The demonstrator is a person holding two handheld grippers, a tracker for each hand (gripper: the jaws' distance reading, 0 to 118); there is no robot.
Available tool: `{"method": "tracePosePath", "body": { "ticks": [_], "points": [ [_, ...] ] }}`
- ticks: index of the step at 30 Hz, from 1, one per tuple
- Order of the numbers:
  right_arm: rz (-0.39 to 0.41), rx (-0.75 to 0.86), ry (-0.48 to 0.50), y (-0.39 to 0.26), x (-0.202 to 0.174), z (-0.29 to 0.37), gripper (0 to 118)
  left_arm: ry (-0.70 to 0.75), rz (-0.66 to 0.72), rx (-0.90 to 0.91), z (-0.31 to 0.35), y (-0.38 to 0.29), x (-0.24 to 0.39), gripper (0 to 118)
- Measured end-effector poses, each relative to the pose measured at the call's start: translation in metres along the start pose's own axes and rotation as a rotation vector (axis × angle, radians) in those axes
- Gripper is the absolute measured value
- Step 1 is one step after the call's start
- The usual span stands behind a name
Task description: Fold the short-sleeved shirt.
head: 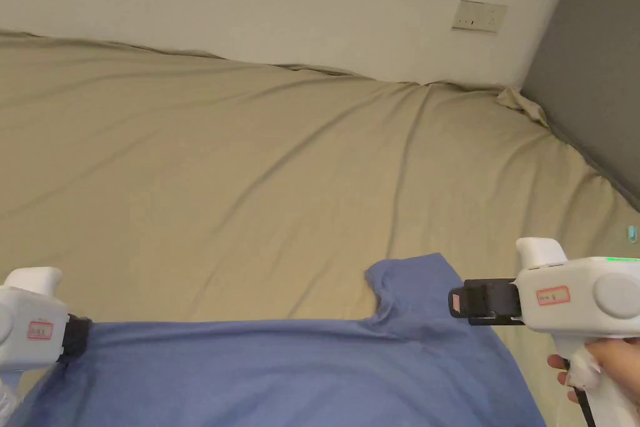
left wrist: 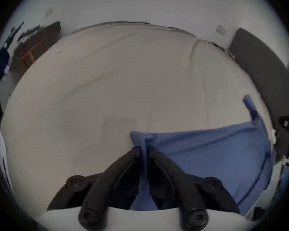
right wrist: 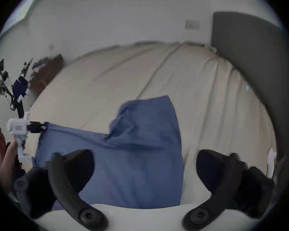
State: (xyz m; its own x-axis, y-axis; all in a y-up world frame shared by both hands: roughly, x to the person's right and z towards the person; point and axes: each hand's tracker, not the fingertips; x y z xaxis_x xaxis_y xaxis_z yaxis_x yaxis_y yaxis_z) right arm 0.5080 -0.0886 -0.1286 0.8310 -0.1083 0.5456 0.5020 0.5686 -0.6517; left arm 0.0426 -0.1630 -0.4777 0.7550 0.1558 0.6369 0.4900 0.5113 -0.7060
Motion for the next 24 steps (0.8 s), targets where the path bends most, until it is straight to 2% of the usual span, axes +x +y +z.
{"method": "tracePosePath", "body": {
  "ticks": [3,6,7,8,9,10,11,12,13,14,16,19,22,24],
  "points": [
    [-0.014,-0.209,-0.063,0.043,0.012,-0.055,118,0.04,-0.04,0.023,0.007,0.002,0.004,8],
    [-0.035,-0.27,-0.146,0.033,0.012,-0.095,116,0.045,-0.042,-0.003,0.005,0.004,0.006,8],
    [-0.037,-0.277,-0.159,0.031,0.011,-0.102,109,0.042,-0.042,-0.002,0.005,0.004,0.006,8],
    [-0.042,-0.287,-0.155,0.028,0.011,-0.107,95,0.04,-0.039,-0.005,0.004,0.003,0.006,8],
    [-0.068,-0.335,-0.146,0.028,0.016,-0.109,69,0.037,-0.03,-0.014,0.003,0.003,0.006,8],
    [-0.093,-0.368,-0.135,0.025,0.018,-0.112,56,0.028,-0.018,-0.02,0.001,0.006,0.002,8],
    [-0.131,-0.369,-0.131,0.021,0.018,-0.11,51,0.024,-0.007,-0.022,0.001,0.005,0.001,8],
    [-0.173,-0.291,-0.102,0.019,0.015,-0.101,44,0.014,0.006,-0.022,0.003,0.005,0.0,8],
    [-0.145,-0.292,-0.115,0.023,0.013,-0.094,36,0.008,0.017,-0.018,0.004,0.006,-0.003,8],
    [-0.119,-0.277,-0.072,0.022,0.009,-0.088,3,-0.005,0.024,-0.019,0.006,0.007,-0.004,8],
    [-0.01,-0.206,-0.136,0.02,-0.007,-0.067,3,-0.023,0.035,-0.015,0.016,0.007,-0.005,8],
    [0.071,-0.082,-0.076,0.016,-0.026,-0.017,3,-0.06,0.01,0.045,0.047,0.007,-0.006,7],
    [0.119,0.073,-0.006,0.0,-0.04,0.052,3,-0.074,-0.062,0.146,0.097,0.0,-0.004,8],
    [0.124,0.144,0.01,-0.016,-0.043,0.093,3,-0.073,-0.109,0.195,0.132,-0.013,-0.002,8]
  ]
}}
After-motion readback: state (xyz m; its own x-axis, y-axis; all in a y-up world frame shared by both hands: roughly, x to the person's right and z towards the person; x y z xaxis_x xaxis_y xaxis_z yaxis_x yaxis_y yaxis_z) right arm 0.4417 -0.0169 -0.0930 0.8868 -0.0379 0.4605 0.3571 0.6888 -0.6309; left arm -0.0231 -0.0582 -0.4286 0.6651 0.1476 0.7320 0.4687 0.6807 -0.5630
